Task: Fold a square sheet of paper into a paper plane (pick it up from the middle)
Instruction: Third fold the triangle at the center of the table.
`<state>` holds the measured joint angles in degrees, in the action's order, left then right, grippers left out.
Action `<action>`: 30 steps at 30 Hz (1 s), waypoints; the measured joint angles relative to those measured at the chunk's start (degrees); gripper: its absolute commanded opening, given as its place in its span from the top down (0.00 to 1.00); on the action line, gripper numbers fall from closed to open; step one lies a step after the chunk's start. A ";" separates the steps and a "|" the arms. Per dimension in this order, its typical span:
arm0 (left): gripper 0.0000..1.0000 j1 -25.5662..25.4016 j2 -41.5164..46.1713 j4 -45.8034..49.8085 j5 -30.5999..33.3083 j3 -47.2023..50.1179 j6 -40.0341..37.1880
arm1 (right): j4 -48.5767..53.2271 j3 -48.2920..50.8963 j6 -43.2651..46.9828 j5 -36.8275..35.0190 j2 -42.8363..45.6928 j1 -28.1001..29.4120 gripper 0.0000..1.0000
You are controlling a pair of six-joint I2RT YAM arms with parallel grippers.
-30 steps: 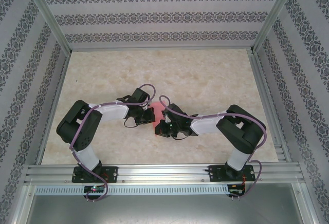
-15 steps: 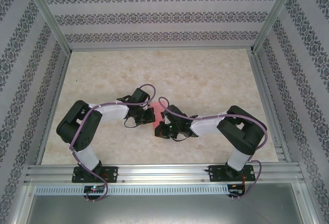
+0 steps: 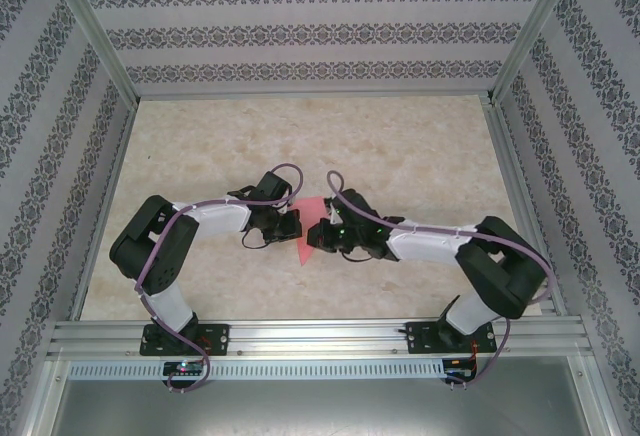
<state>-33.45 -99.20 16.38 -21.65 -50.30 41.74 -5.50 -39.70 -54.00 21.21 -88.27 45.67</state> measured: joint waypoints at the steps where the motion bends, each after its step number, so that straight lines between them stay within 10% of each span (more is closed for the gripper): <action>1: 1.00 0.00 0.00 0.02 0.00 0.00 0.00 | 0.00 0.00 0.17 -0.39 0.26 -0.90 0.93; 30: 0.88 0.00 -0.31 3.19 1.40 -3.30 -6.01 | 2.19 -3.74 -5.75 -7.32 -10.99 -2.69 0.94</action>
<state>-33.45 -99.50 19.57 -20.25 -53.60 35.73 -3.31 -43.44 -59.75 13.89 -99.26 42.98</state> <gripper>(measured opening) 0.093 0.063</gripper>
